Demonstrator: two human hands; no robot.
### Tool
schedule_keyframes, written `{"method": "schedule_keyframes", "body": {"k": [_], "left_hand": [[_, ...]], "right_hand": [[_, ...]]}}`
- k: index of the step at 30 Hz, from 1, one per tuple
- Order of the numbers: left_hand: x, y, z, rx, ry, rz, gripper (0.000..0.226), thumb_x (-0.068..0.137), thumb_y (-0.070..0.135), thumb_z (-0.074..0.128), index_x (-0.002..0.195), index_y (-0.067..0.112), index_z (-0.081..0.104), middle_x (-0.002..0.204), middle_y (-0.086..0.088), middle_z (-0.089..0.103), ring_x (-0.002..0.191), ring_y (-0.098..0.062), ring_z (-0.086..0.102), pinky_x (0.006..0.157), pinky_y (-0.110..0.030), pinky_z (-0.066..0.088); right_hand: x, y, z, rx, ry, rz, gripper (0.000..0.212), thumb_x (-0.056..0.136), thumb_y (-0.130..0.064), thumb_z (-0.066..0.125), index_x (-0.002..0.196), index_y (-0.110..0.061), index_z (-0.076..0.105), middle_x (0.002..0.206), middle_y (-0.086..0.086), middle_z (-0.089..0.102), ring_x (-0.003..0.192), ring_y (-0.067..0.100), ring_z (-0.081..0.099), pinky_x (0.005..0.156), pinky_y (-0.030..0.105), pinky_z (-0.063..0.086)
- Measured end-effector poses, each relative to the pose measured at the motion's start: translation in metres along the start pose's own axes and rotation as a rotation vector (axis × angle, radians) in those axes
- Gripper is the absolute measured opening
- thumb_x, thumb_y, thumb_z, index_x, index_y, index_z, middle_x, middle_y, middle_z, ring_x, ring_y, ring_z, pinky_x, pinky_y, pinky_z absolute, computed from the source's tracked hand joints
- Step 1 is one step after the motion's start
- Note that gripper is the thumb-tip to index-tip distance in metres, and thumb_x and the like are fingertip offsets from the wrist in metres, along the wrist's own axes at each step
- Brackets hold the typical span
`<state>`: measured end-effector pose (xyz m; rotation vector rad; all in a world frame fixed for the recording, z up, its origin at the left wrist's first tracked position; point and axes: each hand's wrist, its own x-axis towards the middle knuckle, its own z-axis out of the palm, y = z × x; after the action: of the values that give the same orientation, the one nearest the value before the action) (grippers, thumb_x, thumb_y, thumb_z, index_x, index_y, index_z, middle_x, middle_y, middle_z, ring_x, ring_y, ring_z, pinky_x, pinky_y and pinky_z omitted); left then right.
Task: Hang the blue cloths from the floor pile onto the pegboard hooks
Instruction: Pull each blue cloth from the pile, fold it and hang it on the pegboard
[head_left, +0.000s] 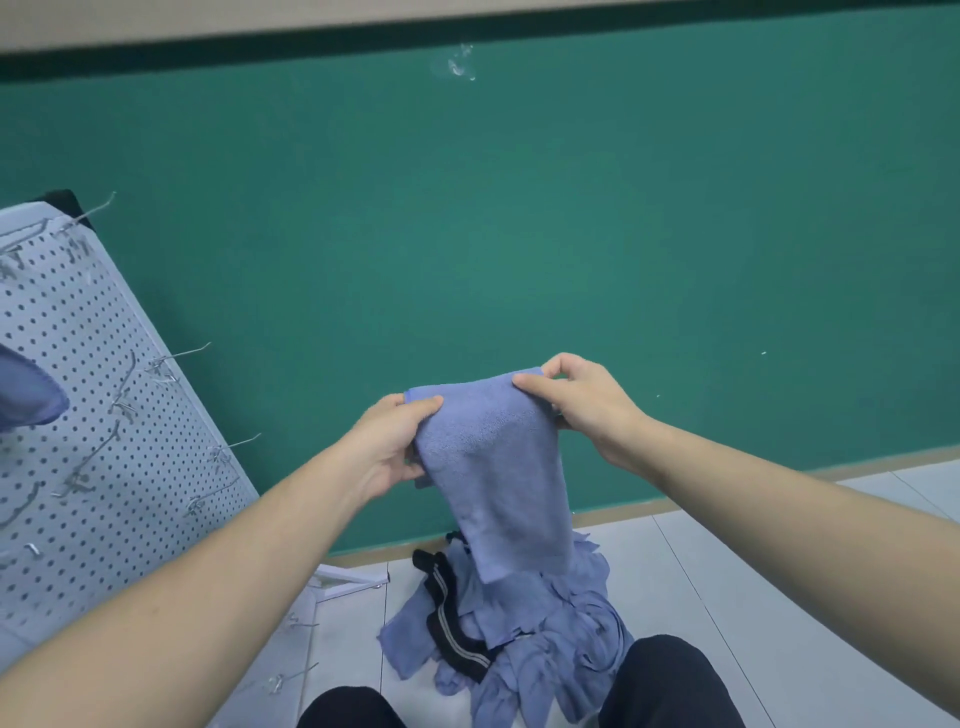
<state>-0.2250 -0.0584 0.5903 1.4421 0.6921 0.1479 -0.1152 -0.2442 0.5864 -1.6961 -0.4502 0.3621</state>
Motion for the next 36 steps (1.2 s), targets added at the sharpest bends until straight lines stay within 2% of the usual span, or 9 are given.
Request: {"method": "schedule_keyframes", "body": {"k": [5, 7, 9, 12, 17, 23, 27, 31, 36], "left_hand": [[0.003, 0.007, -0.007, -0.019, -0.106, -0.057, 0.061, 0.089, 0.017, 0.074, 0.131, 0.039, 0.037, 0.113, -0.003, 0.065, 0.095, -0.023, 0.063, 0.087, -0.046, 0.052], [0.0, 0.005, -0.006, -0.011, -0.169, -0.031, 0.059, 0.087, 0.015, 0.075, 0.132, 0.041, 0.048, 0.118, 0.0, 0.063, 0.104, -0.024, 0.062, 0.098, -0.051, 0.048], [-0.002, -0.001, -0.003, -0.03, -0.195, 0.023, 0.058, 0.087, 0.004, 0.07, 0.13, 0.039, 0.057, 0.113, -0.002, 0.066, 0.094, -0.022, 0.063, 0.089, -0.042, 0.052], [-0.003, -0.011, 0.0, -0.025, -0.139, 0.113, 0.045, 0.088, -0.007, 0.065, 0.118, 0.026, 0.07, 0.102, -0.009, 0.069, 0.08, -0.018, 0.063, 0.079, -0.031, 0.053], [-0.005, -0.004, 0.006, -0.039, -0.149, 0.176, 0.021, 0.088, -0.001, 0.071, 0.103, 0.012, 0.074, 0.102, -0.004, 0.076, 0.081, -0.009, 0.071, 0.071, -0.021, 0.056], [-0.006, 0.002, 0.002, 0.05, -0.184, 0.158, 0.024, 0.083, 0.003, 0.077, 0.105, 0.012, 0.075, 0.103, -0.004, 0.077, 0.092, -0.011, 0.071, 0.079, -0.021, 0.054], [-0.007, 0.001, -0.006, 0.26, -0.187, 0.218, 0.037, 0.077, -0.007, 0.077, 0.102, 0.019, 0.074, 0.103, 0.0, 0.077, 0.099, -0.013, 0.07, 0.088, -0.02, 0.052], [-0.005, 0.002, -0.009, 0.498, -0.172, 0.253, 0.037, 0.079, -0.002, 0.078, 0.106, 0.022, 0.076, 0.108, 0.006, 0.075, 0.105, -0.008, 0.067, 0.099, -0.02, 0.046], [-0.004, 0.007, -0.008, 0.659, -0.25, 0.235, 0.04, 0.079, 0.0, 0.077, 0.113, 0.02, 0.077, 0.108, 0.011, 0.076, 0.107, -0.008, 0.067, 0.101, -0.023, 0.045]], "right_hand": [[0.002, -0.003, -0.003, 0.086, -0.013, 0.132, 0.027, 0.089, -0.025, 0.074, 0.106, -0.025, 0.053, 0.084, 0.006, 0.064, 0.074, 0.021, 0.055, 0.075, 0.039, 0.053], [0.002, -0.009, -0.005, 0.188, -0.066, 0.206, 0.016, 0.096, -0.02, 0.066, 0.109, -0.025, 0.058, 0.092, 0.008, 0.061, 0.08, 0.024, 0.054, 0.073, 0.035, 0.052], [0.0, -0.014, -0.007, 0.245, -0.121, 0.239, 0.009, 0.1, -0.018, 0.059, 0.106, -0.022, 0.064, 0.097, 0.006, 0.061, 0.084, 0.024, 0.057, 0.071, 0.031, 0.055], [-0.001, -0.016, -0.015, 0.049, -0.103, 0.202, 0.016, 0.101, -0.017, 0.052, 0.108, -0.023, 0.066, 0.092, 0.002, 0.062, 0.08, 0.021, 0.057, 0.075, 0.033, 0.055], [-0.001, -0.013, -0.021, -0.257, -0.065, 0.132, 0.026, 0.102, -0.015, 0.042, 0.107, -0.025, 0.065, 0.079, 0.005, 0.054, 0.067, 0.02, 0.051, 0.059, 0.029, 0.057], [-0.002, -0.014, -0.02, -0.112, -0.227, 0.253, 0.011, 0.092, -0.022, 0.067, 0.096, -0.013, 0.072, 0.094, 0.0, 0.069, 0.081, 0.016, 0.062, 0.082, 0.033, 0.06], [-0.003, -0.019, -0.028, -0.192, -0.357, 0.289, 0.025, 0.083, -0.015, 0.08, 0.105, -0.018, 0.069, 0.1, -0.003, 0.071, 0.097, 0.016, 0.066, 0.099, 0.041, 0.055], [-0.004, -0.021, -0.026, -0.4, -0.408, 0.273, 0.054, 0.079, -0.003, 0.081, 0.126, -0.019, 0.06, 0.103, 0.005, 0.067, 0.094, 0.019, 0.068, 0.092, 0.036, 0.058], [0.0, -0.018, -0.024, -0.577, -0.352, 0.158, 0.028, 0.083, -0.007, 0.078, 0.109, -0.012, 0.07, 0.093, 0.003, 0.07, 0.076, 0.011, 0.066, 0.079, 0.028, 0.061]]}}
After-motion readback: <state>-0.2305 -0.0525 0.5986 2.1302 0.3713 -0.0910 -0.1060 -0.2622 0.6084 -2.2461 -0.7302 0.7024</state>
